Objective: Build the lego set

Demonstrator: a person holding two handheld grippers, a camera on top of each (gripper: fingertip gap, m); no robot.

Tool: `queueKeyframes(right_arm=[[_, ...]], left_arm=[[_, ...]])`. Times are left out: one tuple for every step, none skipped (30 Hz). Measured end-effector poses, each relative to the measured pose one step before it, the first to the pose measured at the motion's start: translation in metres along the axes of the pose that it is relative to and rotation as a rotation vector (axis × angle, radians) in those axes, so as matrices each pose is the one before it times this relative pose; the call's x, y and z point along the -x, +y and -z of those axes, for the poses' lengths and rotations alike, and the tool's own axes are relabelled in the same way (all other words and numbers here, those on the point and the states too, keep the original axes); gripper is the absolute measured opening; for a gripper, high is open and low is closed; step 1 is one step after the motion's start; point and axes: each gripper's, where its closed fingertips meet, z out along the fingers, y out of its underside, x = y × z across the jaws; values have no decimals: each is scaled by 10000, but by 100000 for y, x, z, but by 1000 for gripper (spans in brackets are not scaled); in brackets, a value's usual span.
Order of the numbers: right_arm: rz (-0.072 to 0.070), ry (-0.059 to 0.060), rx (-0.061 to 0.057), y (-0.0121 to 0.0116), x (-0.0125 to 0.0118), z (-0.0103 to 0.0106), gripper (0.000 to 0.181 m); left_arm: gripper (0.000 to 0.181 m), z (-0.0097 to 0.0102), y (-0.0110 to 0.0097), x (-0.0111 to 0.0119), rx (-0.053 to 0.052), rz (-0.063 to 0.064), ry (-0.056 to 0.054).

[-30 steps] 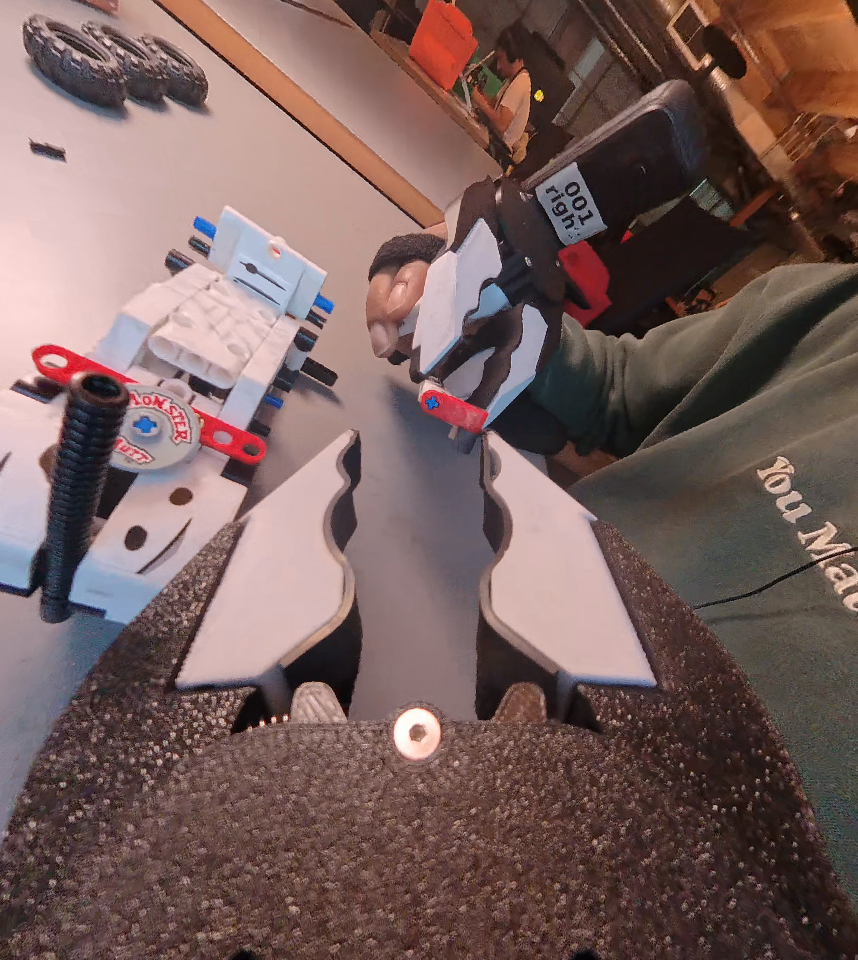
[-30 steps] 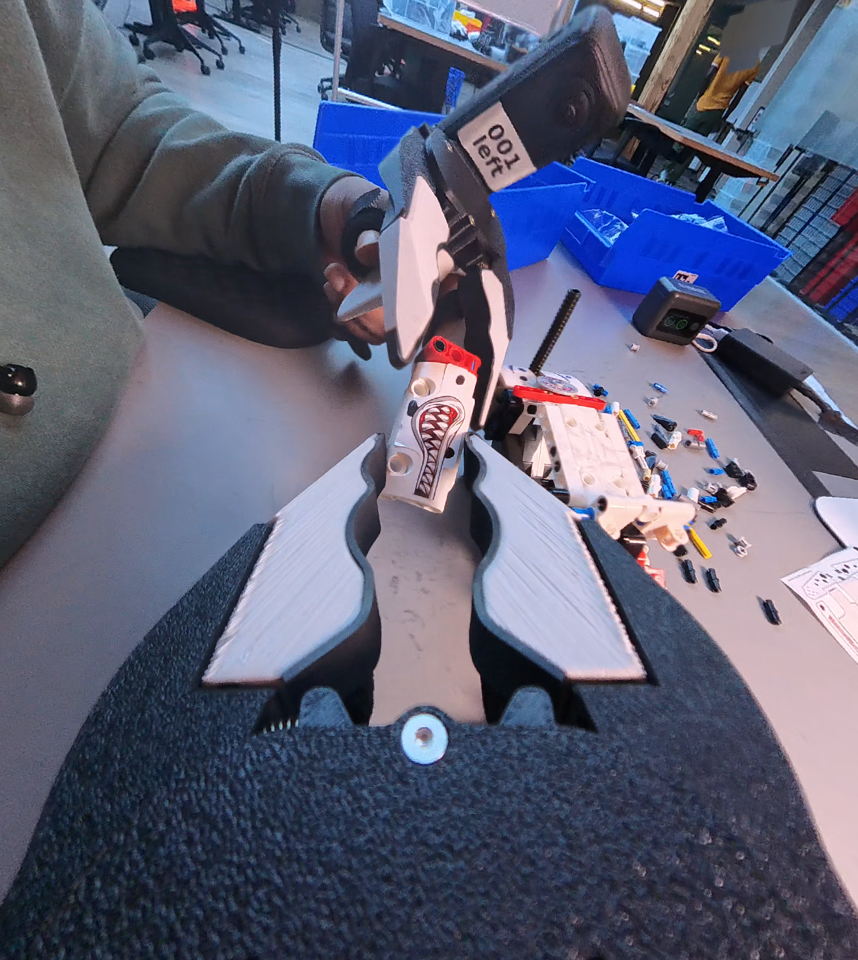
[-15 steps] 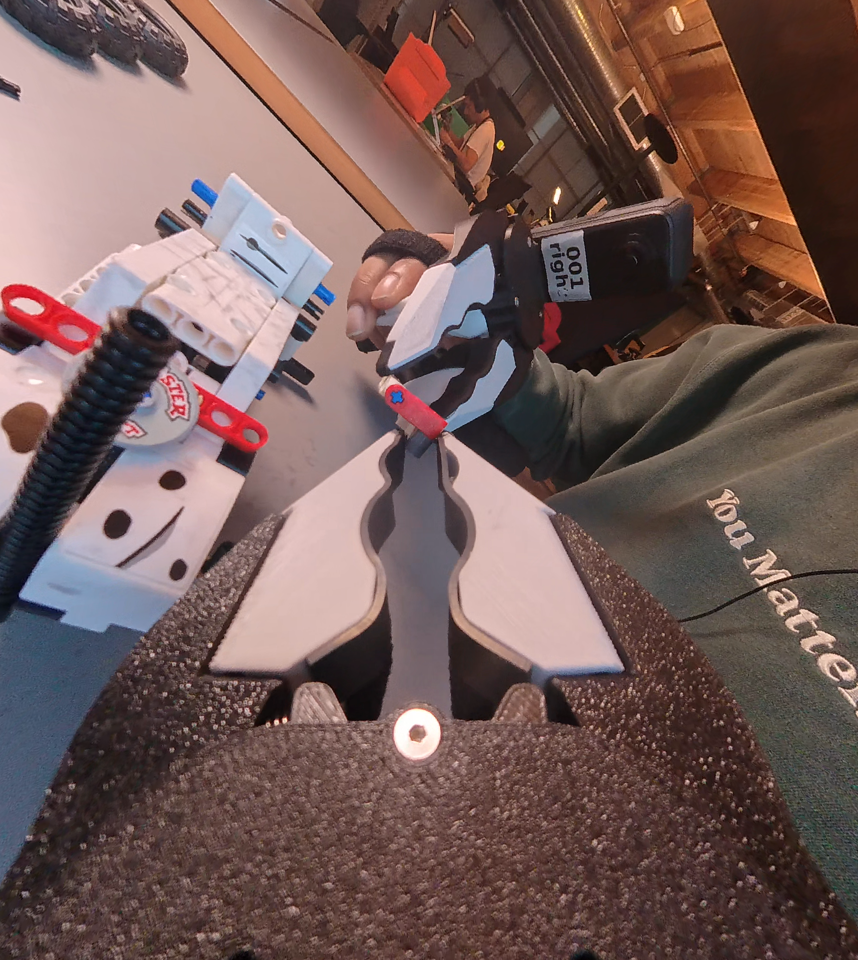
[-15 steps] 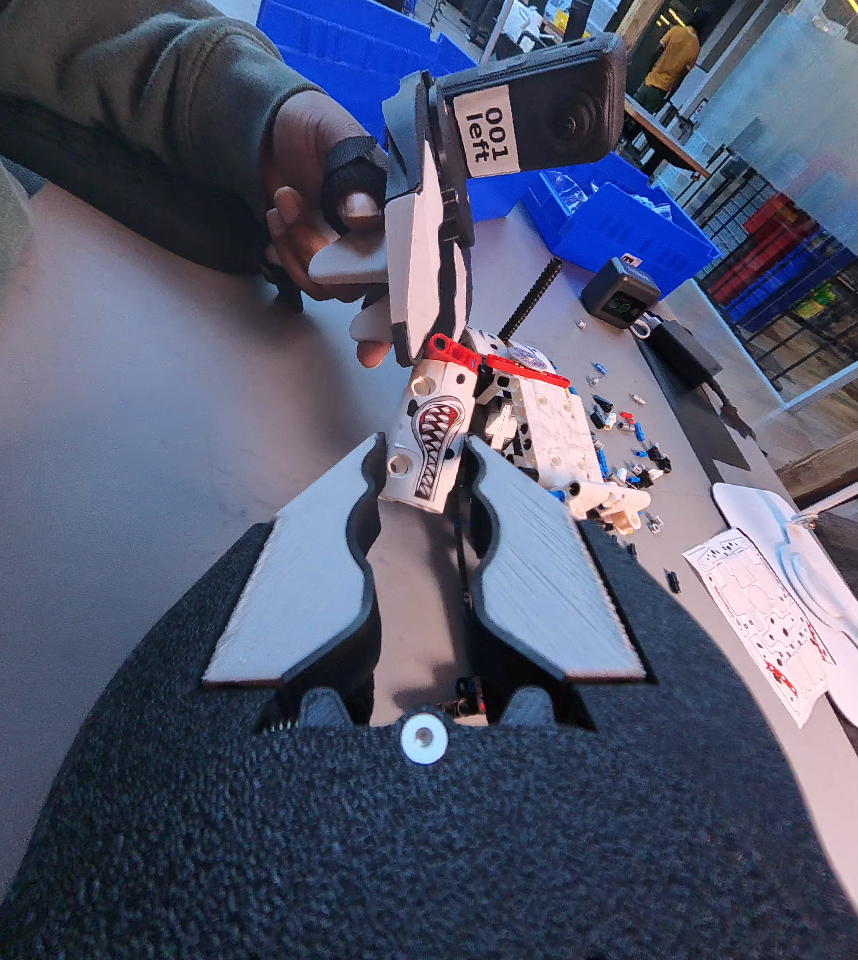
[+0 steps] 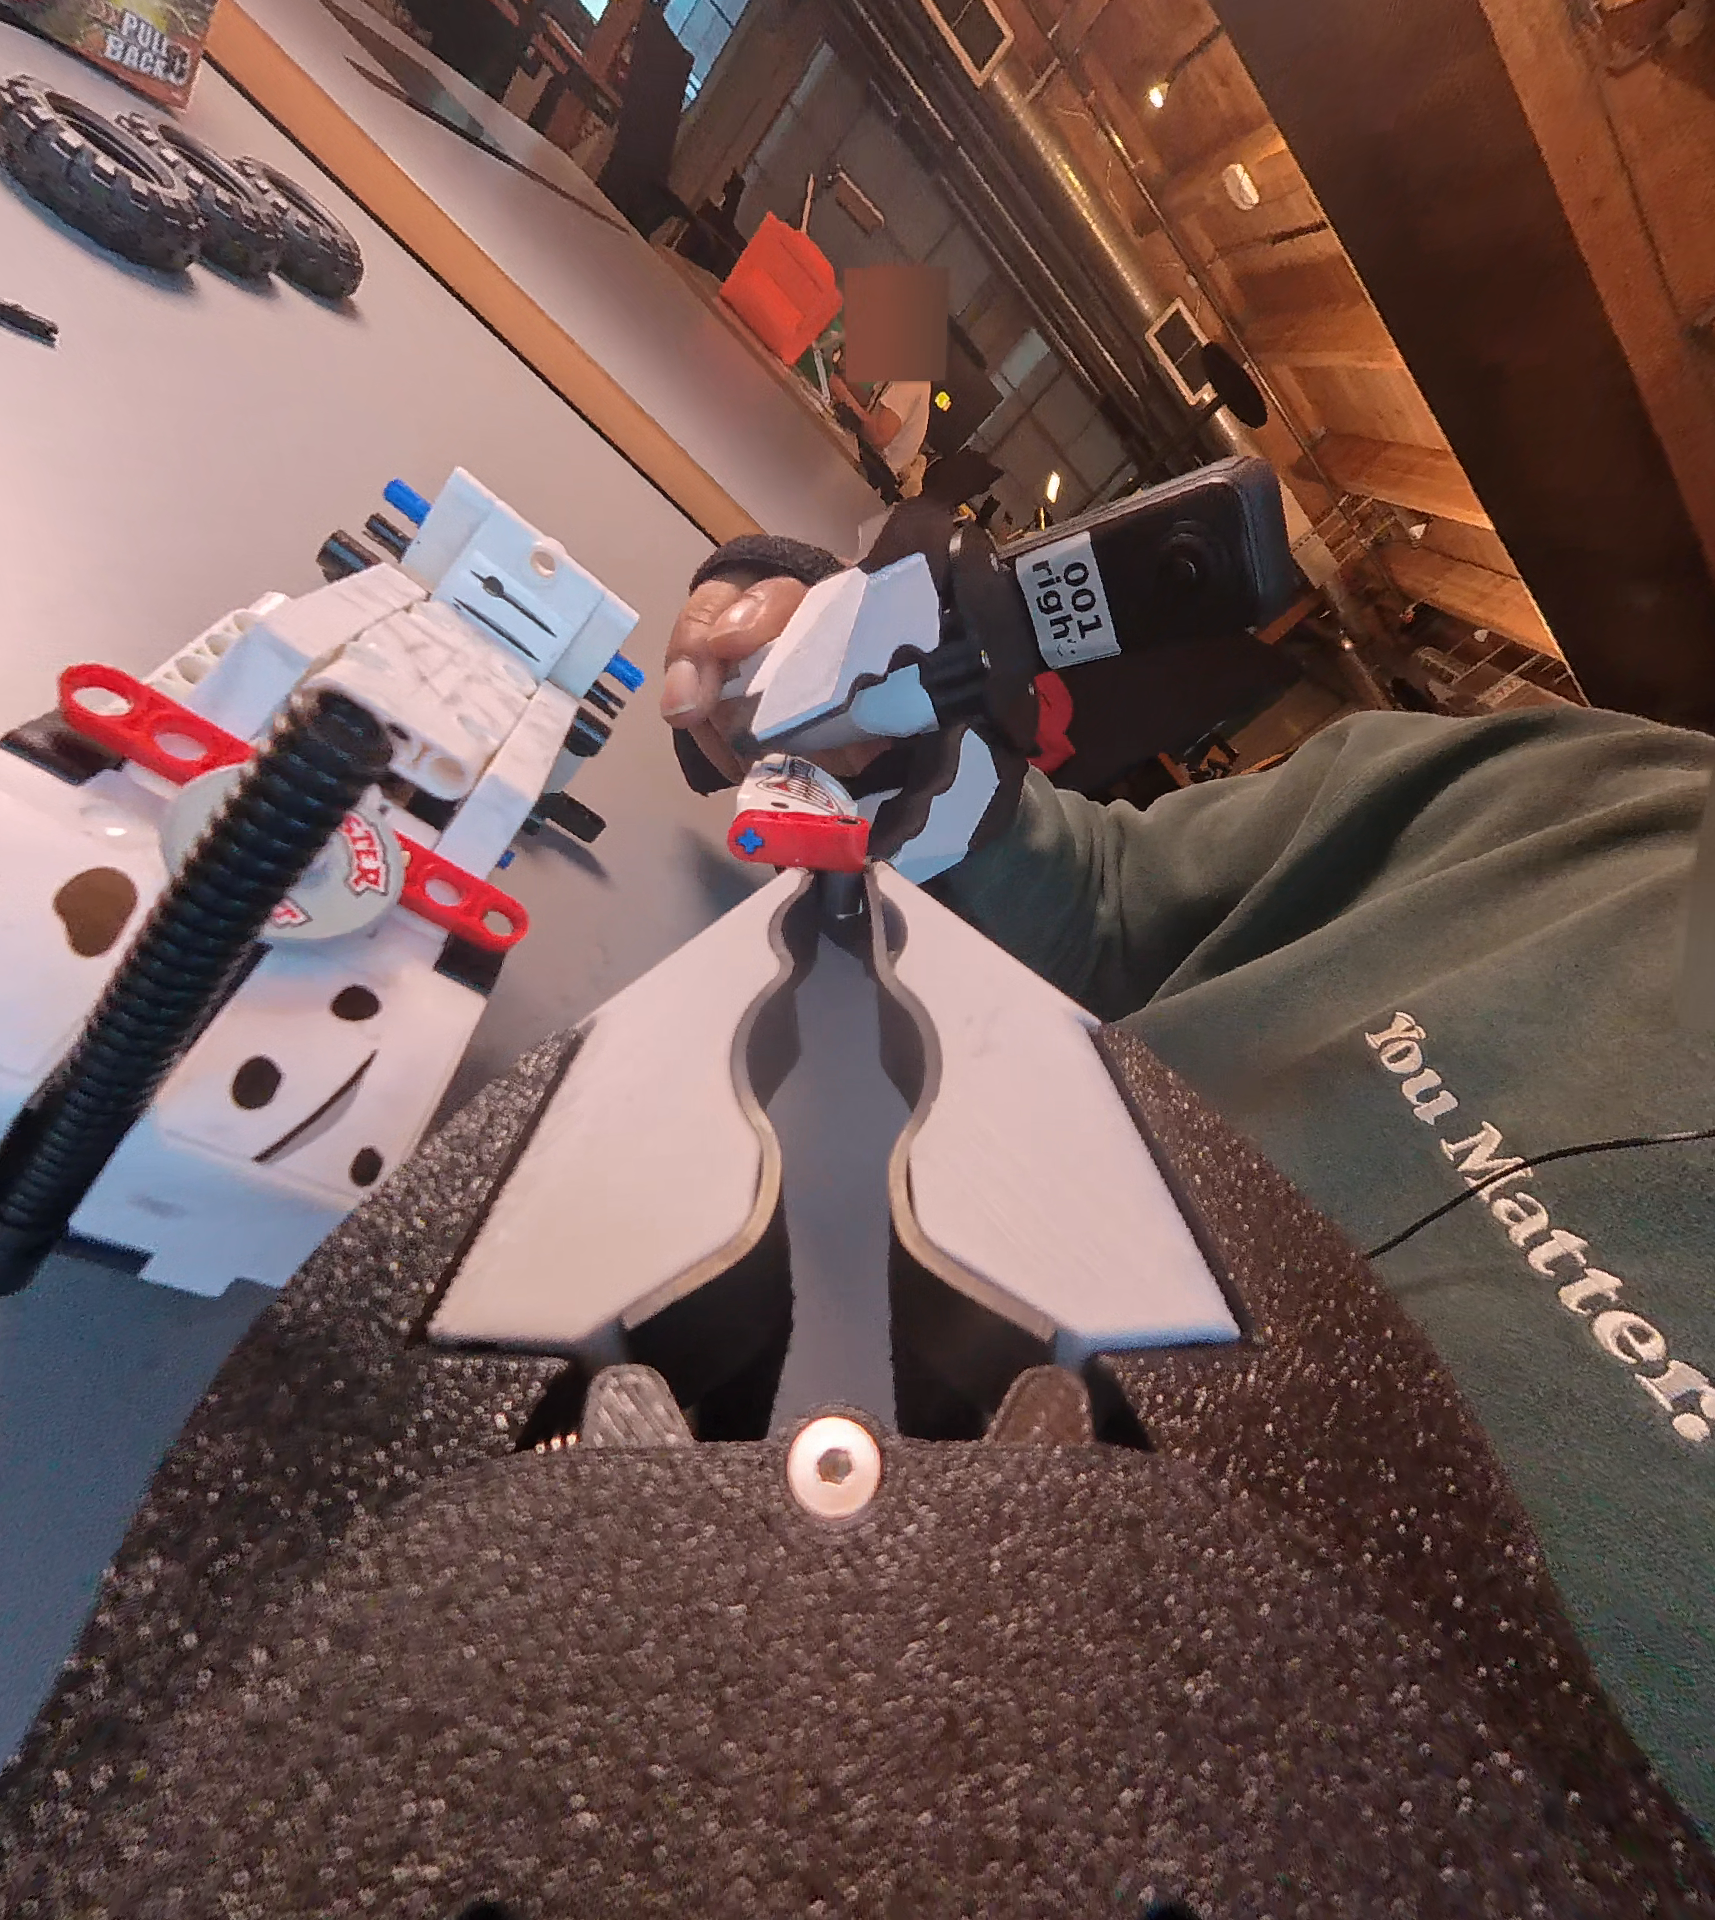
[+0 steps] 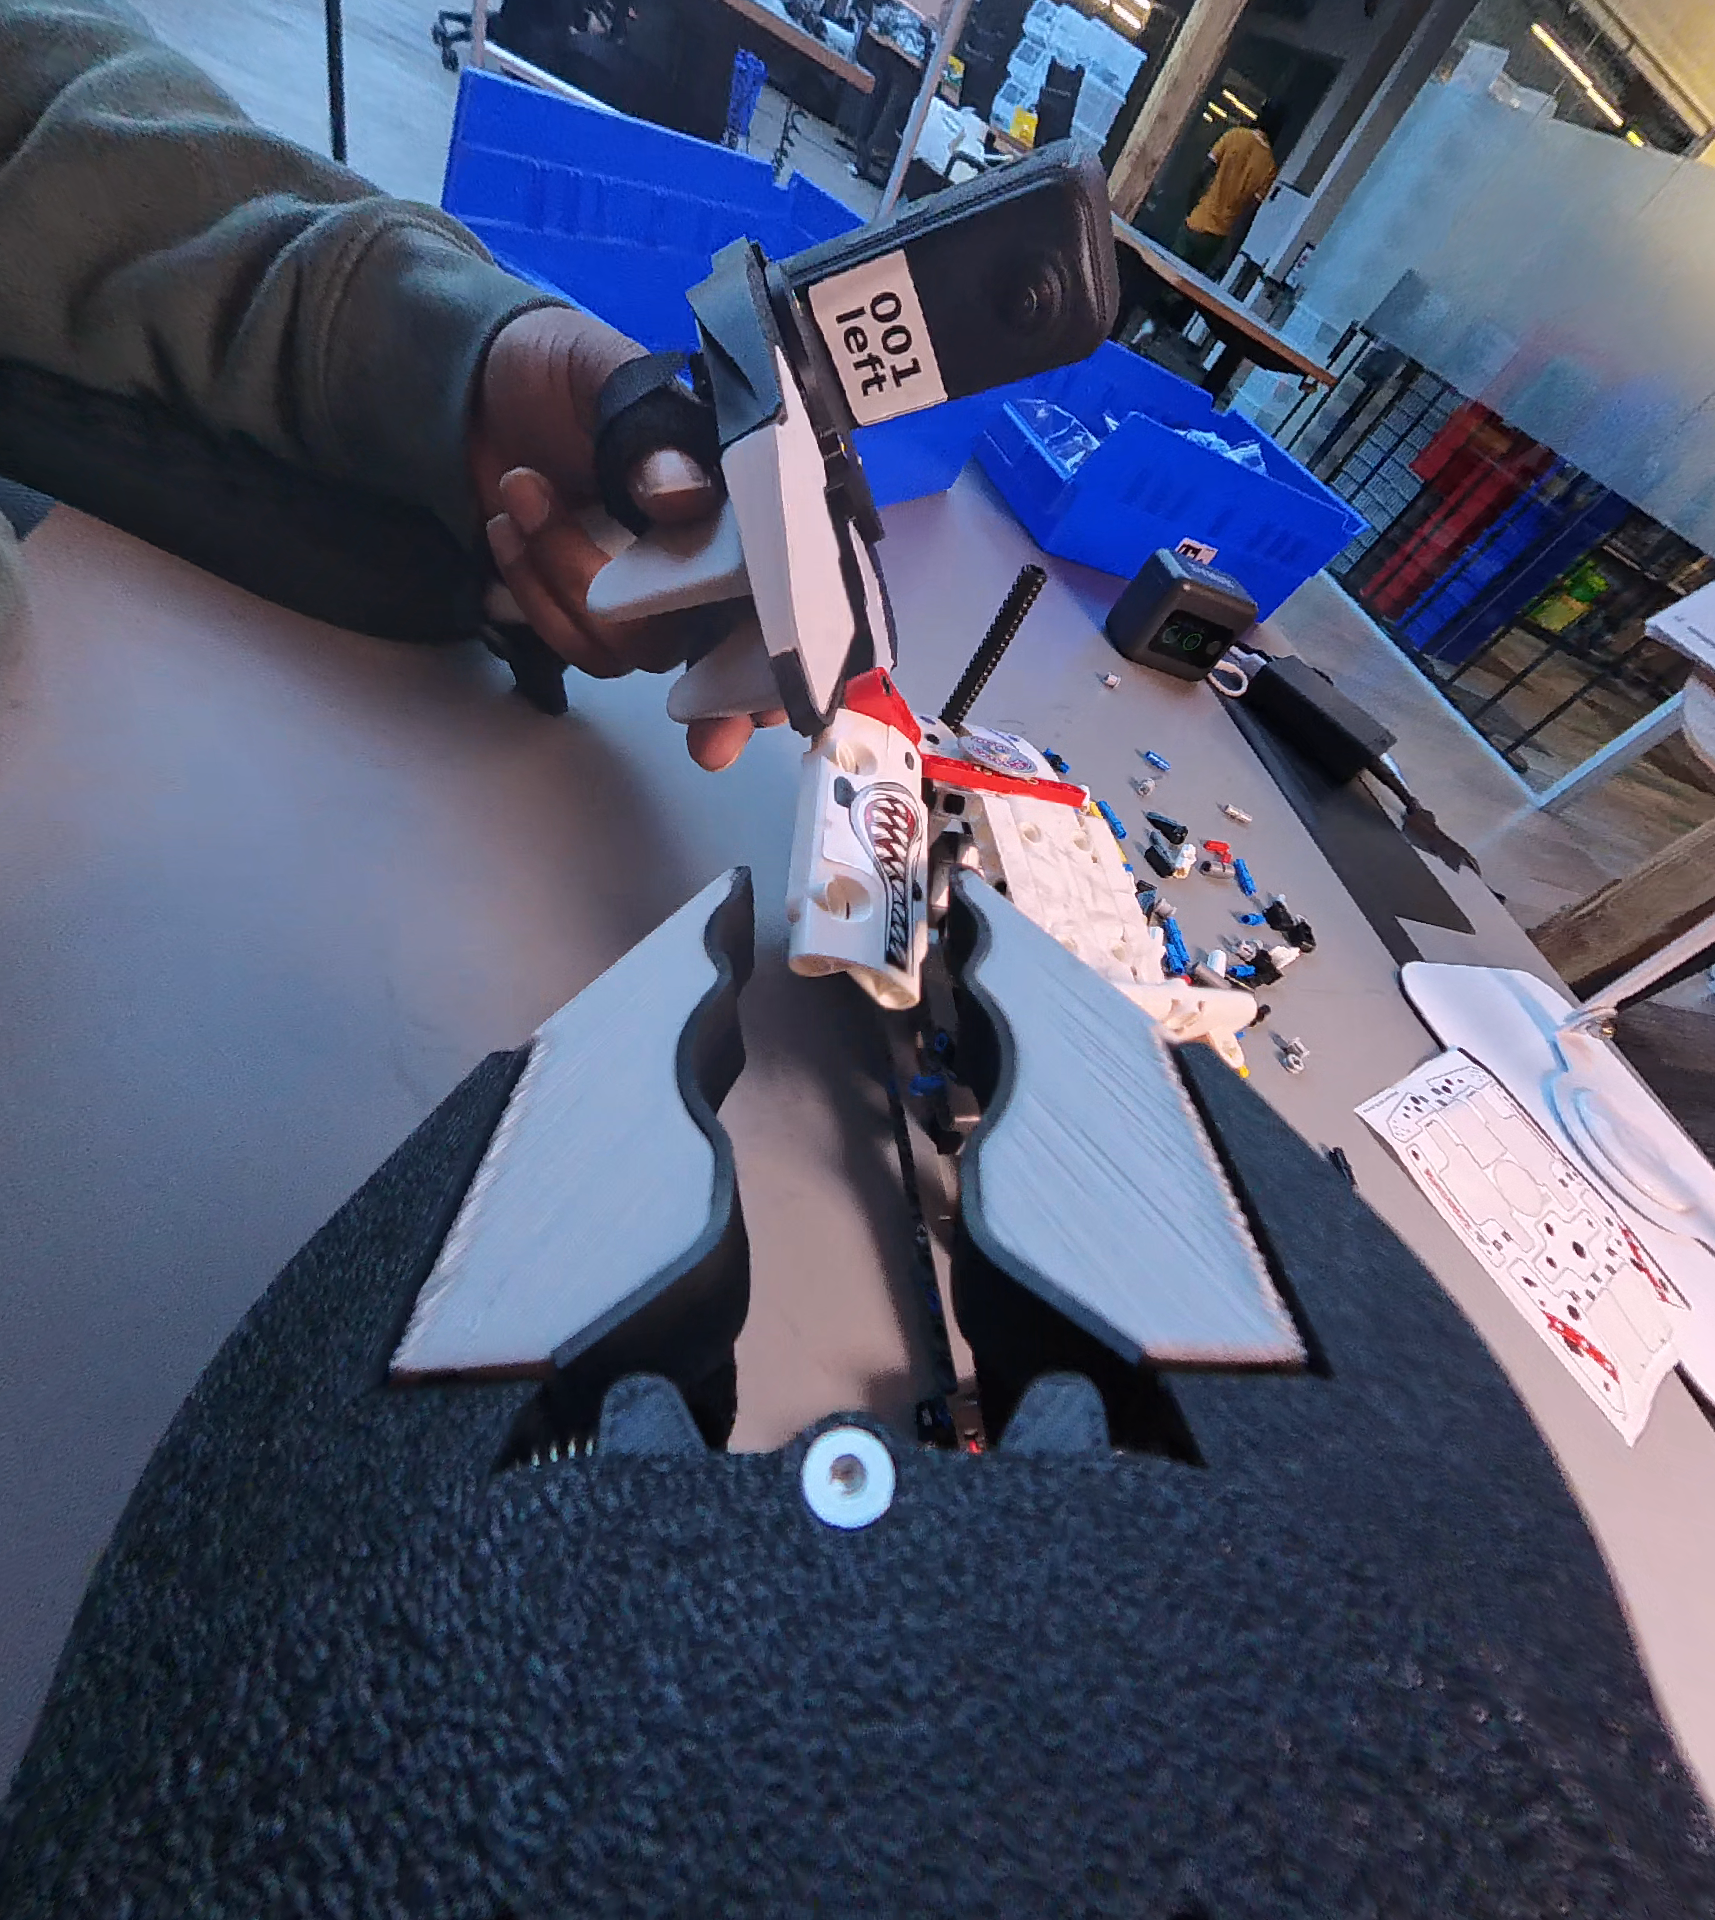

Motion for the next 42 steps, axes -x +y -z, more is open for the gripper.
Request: queueKeyframes(right_arm=[[0, -76, -33, -82, 164, -15, 33], [3, 15, -34, -65, 52, -4, 28], [33, 71, 13, -3, -89, 28, 25], [10, 14, 6, -28, -37, 57, 25], [-21, 5, -14, -79, -52, 45, 25], [-3, 16, -13, -55, -56, 44, 25], [13, 18, 6, -3, -46, 22, 24], [7, 3, 27, 54, -14, -13, 24], [-3, 9, 27, 72, -28, -8, 24], [-9, -12, 25, 70, -10, 9, 24], [-1, 17, 38, 104, -71, 46, 21], [51, 23, 53, 158, -99, 79, 17], [80, -47, 115, 290, -17, 128, 14], [17, -241, 223, 520, 228, 136, 14], [-84, -406, 354, 795, 470, 111, 13], [-56, -200, 256, 688, 245, 86, 11], [8, -67, 60, 348, 112, 74, 10], [-55, -143, 46, 202, 211, 0, 9], [-55, -46, 58, 148, 39, -76, 9], [43, -42, 84, 158, 75, -111, 9], [40, -97, 132, 219, 198, -141, 9], [23, -66, 153, 296, 167, -166, 9], [81, 15, 166, 313, 77, -166, 9], [175, 113, 166, 287, -66, -151, 9], [215, 156, 116, 175, -130, -116, 9], [175, 174, -3, -58, -188, -54, 9], [165, 240, -156, -321, -297, 29, 9], [184, 265, -200, -456, -342, 119, 9], [246, 391, -258, -589, -514, 179, 9], [278, 373, -279, -650, -460, 201, 9], [241, 253, -233, -592, -277, 167, 9], [247, 227, -179, -510, -197, 106, 9], [332, 198, -141, -438, -77, 71, 9], [367, 117, -55, -309, 64, 10, 9], [367, 132, -10, -255, 58, -27, 9], [378, 97, -21, -276, 132, -44, 9], [372, 154, -69, -358, 42, 17, 9], [335, 160, -23, -290, -3, -12, 9], [382, 127, 19, -211, 61, -35, 9], [408, 166, -11, -264, 3, -31, 9], [410, 199, 0, -268, -60, -33, 9], [383, 155, -73, -393, -12, -19, 9]], left_arm=[[7, -60, -8, -49, -7, -85, -10], [7, -47, 75, -106, 38, -51, 51], [7, -37, 12, -9, -3, -26, -6], [7, -24, -22, -31, -20, -17, 15], [7, -19, -34, -34, -21, -32, 11], [7, -21, -29, -7, -6, -39, -13], [7, -6, 9, 30, 16, -27, -41], [7, -14, 28, 76, 31, -13, -58], [7, 3, 54, 85, 46, -14, -68], [7, -6, 69, 47, 65, -40, -53], [7, 29, 79, 27, 87, -97, -58], [8, 77, 136, 75, 149, -194, -132], [9, 139, 89, 171, 155, -292, -242], [10, 172, 88, 172, 166, -328, -263], [10, 153, 126, -7, 184, -282, -145], [10, 87, 206, -115, 208, -197, -42], [10, -8, 286, -13, 207, -122, -72], [10, -84, 334, 222, 212, -118, -212], [11, -97, 450, 405, 284, -185, -312], [12, -74, 459, 469, 310, -265, -357], [12, -9, 352, 465, 250, -291, -367], [12, 71, 243, 383, 189, -281, -315], [12, 138, 82, 244, 101, -253, -220], [13, 191, -34, 176, 19, -193, -155], [13, 197, -74, 211, -18, -111, -151], [13, 143, -50, 199, -15, 0, -104], [14, 67, -10, 70, -22, 127, 14], [17, -5, 26, -11, -27, 289, 119], [23, -73, 54, -109, -23, 432, 247], [29, -40, -156, -478, -167, 539, 536], [39, -2, -371, -661, -300, 642, 692], [45, 12, -446, -571, -342, 662, 650], [51, 11, -428, -558, -334, 595, 620], [53, -24, -266, -470, -237, 520, 542], [53, -97, -64, -383, -108, 437, 441], [55, -131, 53, -129, -33, 370, 225], [50, 67, -200, 145, -174, 164, -15], [46, 106, -225, 77, -151, 267, 49], [41, 122, -188, 123, -134, 305, 53], [32, 141, -74, 325, -71, 228, -83], [26, 127, -66, 276, -59, 104, -123], [27, 131, -112, 34, -60, 48, -39]])
